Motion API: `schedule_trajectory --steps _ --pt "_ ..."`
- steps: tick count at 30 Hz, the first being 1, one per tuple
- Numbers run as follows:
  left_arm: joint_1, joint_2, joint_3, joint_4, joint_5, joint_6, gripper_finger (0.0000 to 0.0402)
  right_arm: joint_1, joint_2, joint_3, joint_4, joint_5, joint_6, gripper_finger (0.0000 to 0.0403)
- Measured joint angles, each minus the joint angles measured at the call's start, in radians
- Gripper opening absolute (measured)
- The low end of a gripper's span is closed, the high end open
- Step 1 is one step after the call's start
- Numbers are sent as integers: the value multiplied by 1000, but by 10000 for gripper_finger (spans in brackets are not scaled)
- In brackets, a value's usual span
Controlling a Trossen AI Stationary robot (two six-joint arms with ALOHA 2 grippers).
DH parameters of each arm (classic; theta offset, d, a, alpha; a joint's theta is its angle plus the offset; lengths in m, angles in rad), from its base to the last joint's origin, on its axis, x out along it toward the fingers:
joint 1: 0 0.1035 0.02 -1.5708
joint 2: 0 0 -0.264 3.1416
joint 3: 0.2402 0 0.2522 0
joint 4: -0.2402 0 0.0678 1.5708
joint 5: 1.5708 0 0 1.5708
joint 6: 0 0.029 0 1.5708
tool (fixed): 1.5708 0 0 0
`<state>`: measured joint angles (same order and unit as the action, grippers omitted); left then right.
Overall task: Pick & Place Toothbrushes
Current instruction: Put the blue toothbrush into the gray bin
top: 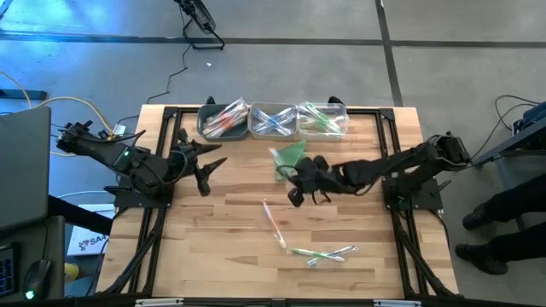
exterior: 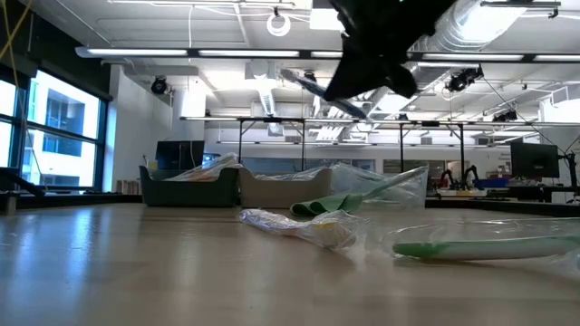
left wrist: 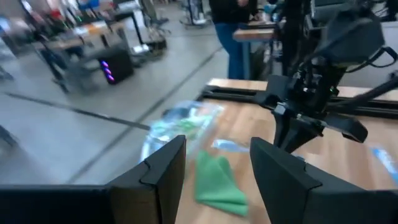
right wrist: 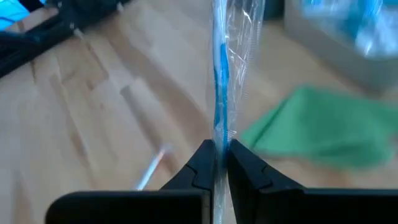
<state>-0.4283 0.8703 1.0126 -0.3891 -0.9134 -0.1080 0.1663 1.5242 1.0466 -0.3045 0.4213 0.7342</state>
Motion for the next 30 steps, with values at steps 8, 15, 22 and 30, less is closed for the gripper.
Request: schedule_trajectory --steps 8,15,22,30 --pt "160 19 1 103 -10 130 175 -191 0 0 170 -108 -342 15" --pt "381 37 0 119 77 126 175 -367 0 0 229 -279 -523 15" --pt "551 95 1 212 235 101 175 -491 0 0 238 -403 -631 15" --pt "677 181 0 228 253 94 175 -576 0 0 315 -438 -761 15"
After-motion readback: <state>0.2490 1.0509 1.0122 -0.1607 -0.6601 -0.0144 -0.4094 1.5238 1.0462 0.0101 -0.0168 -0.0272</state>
